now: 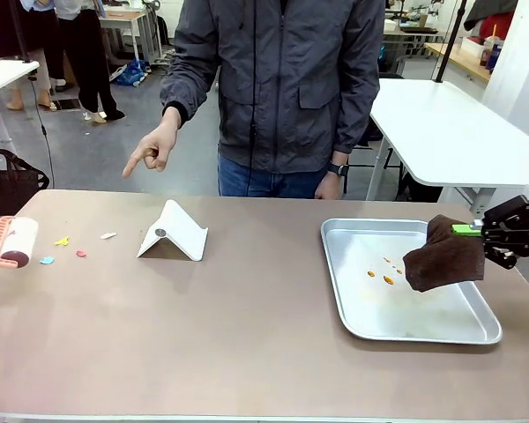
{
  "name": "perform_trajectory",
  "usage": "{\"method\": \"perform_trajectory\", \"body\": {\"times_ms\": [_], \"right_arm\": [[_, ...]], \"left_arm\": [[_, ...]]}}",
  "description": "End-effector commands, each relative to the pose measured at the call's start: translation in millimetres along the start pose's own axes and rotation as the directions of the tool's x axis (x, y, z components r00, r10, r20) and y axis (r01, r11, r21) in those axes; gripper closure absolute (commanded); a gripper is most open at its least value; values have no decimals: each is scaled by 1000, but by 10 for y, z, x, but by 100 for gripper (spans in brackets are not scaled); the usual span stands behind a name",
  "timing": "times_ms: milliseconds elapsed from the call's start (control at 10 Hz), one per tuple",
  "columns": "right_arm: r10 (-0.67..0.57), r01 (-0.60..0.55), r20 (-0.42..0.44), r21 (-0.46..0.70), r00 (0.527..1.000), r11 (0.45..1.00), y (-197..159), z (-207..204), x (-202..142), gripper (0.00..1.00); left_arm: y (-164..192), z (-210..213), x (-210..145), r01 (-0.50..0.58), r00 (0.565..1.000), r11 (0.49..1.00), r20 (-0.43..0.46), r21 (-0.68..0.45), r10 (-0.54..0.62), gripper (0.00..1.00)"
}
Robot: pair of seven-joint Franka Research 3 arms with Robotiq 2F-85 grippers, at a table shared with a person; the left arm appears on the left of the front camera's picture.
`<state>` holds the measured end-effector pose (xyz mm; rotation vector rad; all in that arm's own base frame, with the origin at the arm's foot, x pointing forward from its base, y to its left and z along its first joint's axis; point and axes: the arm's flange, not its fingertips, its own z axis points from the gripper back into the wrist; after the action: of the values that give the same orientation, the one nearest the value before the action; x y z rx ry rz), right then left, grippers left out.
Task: Clean the surface of the table.
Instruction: If a person points to the right, clean the right side of the table with your right hand, and if they point to the left, clean the left side with your left hand.
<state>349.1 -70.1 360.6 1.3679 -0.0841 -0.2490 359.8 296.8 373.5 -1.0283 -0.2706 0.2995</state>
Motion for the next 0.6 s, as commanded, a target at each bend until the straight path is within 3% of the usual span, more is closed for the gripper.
{"method": "perform_trajectory", "body": {"times_ms": [0, 500], "right_arm": [[-7, 7, -9, -2, 1000, 1000, 35, -5, -17, 100], [-7, 7, -9, -2, 1000, 1000, 35, -5, -17, 100]], "left_arm": [[-14, 50, 5, -36, 992, 999, 121, -7, 37, 78], [11, -85, 137, -65, 977, 993, 211, 101, 43, 78]]}}
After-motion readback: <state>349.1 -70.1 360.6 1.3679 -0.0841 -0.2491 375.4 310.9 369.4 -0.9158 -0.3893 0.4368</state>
